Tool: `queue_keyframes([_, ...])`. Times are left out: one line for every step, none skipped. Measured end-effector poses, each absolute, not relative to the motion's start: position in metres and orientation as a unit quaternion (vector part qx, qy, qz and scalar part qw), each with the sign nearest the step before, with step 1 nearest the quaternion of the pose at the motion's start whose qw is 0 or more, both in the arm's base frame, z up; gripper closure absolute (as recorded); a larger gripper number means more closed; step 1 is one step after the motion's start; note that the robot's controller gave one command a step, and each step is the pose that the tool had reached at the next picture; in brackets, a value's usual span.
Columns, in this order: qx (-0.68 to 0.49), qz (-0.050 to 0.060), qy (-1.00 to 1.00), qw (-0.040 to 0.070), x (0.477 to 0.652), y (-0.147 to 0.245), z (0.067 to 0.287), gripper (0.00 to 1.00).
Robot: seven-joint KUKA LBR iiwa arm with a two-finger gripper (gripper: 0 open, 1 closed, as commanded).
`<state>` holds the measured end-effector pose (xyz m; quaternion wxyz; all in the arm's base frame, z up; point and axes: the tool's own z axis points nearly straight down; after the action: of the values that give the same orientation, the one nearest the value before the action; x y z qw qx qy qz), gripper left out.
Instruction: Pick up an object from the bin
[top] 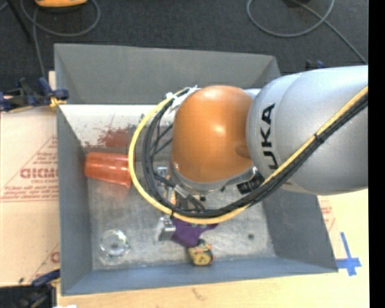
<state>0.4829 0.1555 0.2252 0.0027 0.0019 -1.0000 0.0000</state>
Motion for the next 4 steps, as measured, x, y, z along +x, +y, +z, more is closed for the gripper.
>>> queue_keyframes([0.0,-0.001,-1.0,-0.001,0.485,0.155,0.229,0.0])
queue_keyframes([0.036,-0.001,-0.999,-0.003,0.51,0.119,0.204,0.0])
queue_keyframes([0.013,0.0,-1.0,0.0,0.516,0.08,0.208,0.0])
queue_keyframes([0.004,0.0,-1.0,-0.003,0.573,0.089,0.2,0.0])
